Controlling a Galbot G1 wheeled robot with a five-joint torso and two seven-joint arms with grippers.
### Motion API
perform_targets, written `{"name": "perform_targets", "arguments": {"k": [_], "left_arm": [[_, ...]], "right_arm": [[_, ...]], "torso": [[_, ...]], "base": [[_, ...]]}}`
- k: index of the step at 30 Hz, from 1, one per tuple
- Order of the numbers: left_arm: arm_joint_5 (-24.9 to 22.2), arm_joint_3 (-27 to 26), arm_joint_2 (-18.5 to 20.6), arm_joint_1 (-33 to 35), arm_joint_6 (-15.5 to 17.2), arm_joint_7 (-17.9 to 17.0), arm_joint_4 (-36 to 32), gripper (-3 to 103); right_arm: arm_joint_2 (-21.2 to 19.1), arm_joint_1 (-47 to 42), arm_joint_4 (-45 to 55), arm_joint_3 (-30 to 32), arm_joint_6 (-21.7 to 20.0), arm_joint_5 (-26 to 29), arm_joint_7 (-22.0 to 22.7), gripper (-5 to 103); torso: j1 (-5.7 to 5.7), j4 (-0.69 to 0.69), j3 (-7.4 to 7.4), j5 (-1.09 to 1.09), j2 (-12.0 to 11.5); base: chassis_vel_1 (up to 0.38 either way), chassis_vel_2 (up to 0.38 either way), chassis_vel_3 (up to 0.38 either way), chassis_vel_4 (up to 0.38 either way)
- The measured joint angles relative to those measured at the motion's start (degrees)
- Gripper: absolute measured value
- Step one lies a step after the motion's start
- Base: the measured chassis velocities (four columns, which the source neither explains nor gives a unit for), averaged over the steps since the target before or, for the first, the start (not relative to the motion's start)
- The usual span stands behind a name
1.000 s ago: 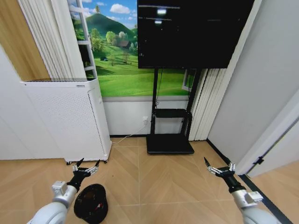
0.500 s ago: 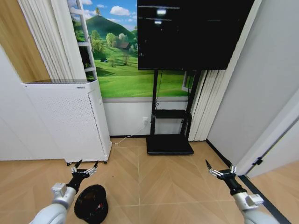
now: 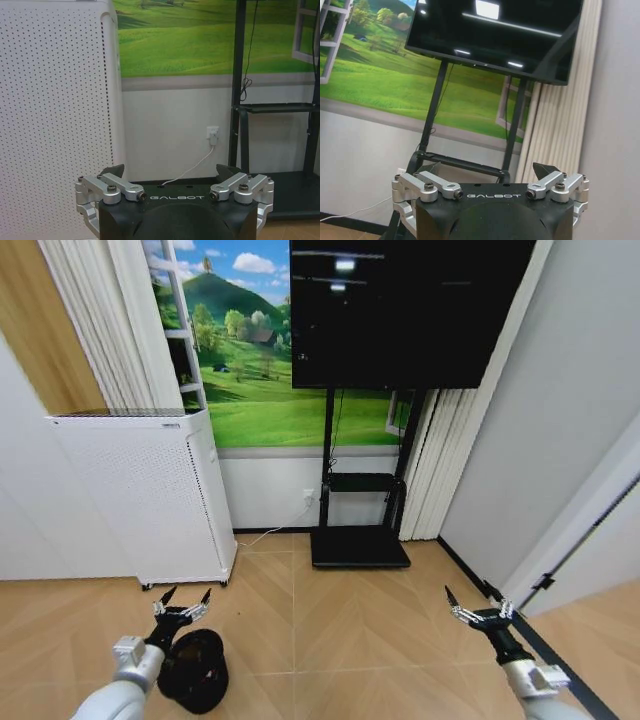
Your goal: Pick up the trash bin and place the garbage on the floor into it.
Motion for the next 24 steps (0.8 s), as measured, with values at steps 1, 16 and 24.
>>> {"name": "perform_targets", "arguments": {"k": [1, 16, 24], "left_arm": [[0.0, 0.0, 0.0, 0.0, 0.0, 0.0, 0.1, 100], [0.3, 0.5, -0.3, 0.1, 0.0, 0.0, 0.5, 100], [0.6, 0.7, -0.6, 0.2, 0.0, 0.1, 0.6, 100]], "right_arm": [[0.2, 0.0, 0.1, 0.0, 0.0, -0.1, 0.2, 100], [1.9, -0.7, 0.6, 0.4, 0.0, -0.9, 0.7, 100], [2.6, -1.7, 0.6, 1.2, 0.1, -1.5, 0.8, 100]], "torso": [[0.00, 0.01, 0.00, 0.00, 0.0], [-0.02, 0.02, -0.07, -0.02, -0.2], [-0.09, -0.01, -0.12, 0.00, -0.2]], "base": [[0.114, -0.256, -0.129, 0.246], [0.049, -0.060, -0.050, 0.043], [0.142, -0.165, -0.148, 0.166]]}}
